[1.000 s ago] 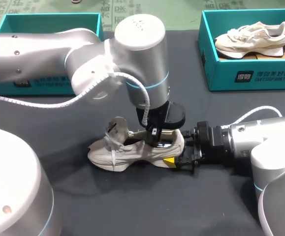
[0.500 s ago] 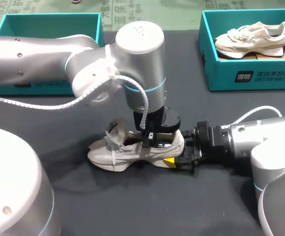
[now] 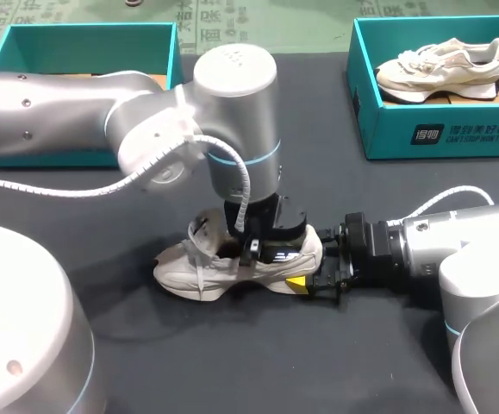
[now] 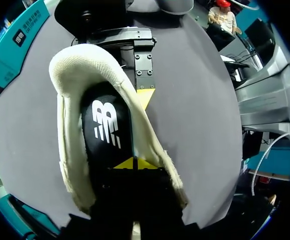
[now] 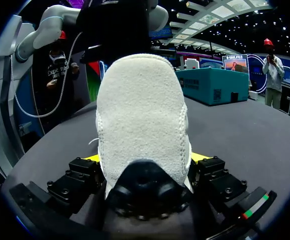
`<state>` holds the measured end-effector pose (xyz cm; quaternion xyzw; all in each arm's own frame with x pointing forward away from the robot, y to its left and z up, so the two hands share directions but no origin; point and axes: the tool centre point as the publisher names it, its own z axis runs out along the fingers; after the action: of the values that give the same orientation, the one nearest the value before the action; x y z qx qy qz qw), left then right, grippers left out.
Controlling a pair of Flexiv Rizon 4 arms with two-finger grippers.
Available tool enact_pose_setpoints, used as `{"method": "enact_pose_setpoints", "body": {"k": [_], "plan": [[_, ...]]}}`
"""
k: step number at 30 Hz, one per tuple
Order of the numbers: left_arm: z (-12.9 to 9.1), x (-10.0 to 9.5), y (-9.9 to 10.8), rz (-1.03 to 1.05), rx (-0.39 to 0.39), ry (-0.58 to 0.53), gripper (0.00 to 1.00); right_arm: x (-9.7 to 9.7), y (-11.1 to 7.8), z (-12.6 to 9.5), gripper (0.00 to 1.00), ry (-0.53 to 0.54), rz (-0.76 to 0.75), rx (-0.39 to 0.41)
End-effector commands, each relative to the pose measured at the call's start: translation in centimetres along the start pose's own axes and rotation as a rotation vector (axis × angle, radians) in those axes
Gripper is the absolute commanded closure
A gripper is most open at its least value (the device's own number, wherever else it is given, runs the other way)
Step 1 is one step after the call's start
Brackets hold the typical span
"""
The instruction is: Take the shoe out of the shoebox, open the shoe tongue, remove and reinsert the insole, then place the shoe into the shoebox
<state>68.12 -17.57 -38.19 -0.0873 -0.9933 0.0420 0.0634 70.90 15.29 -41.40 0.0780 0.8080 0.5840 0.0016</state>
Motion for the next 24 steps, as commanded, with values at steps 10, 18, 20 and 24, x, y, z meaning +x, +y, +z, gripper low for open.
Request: {"method": "enact_pose_setpoints", "body": {"k": [10,18,20,24], "plan": [[0.9,0.8,0.6,-0.014,0.021,-0.006,0.66,0.0,-0.1,0.3,1.00,-0.001,0.001,0.005],[2.1,0.9,0.4,-0.016,-0.011,-0.072,0.53,0.0,-0.1,0.3,1.00,-0.001,0.001,0.005],[2.7,0.6,0.4,-0.022,-0.021,-0.090,0.53,0.0,-0.1,0.3,1.00,-0.001,0.001,0.005],[3.6,0.3,0.5,-0.032,-0.040,-0.134,0.55,0.0,-0.1,0.3,1.00,-0.001,0.001,0.005]]}}
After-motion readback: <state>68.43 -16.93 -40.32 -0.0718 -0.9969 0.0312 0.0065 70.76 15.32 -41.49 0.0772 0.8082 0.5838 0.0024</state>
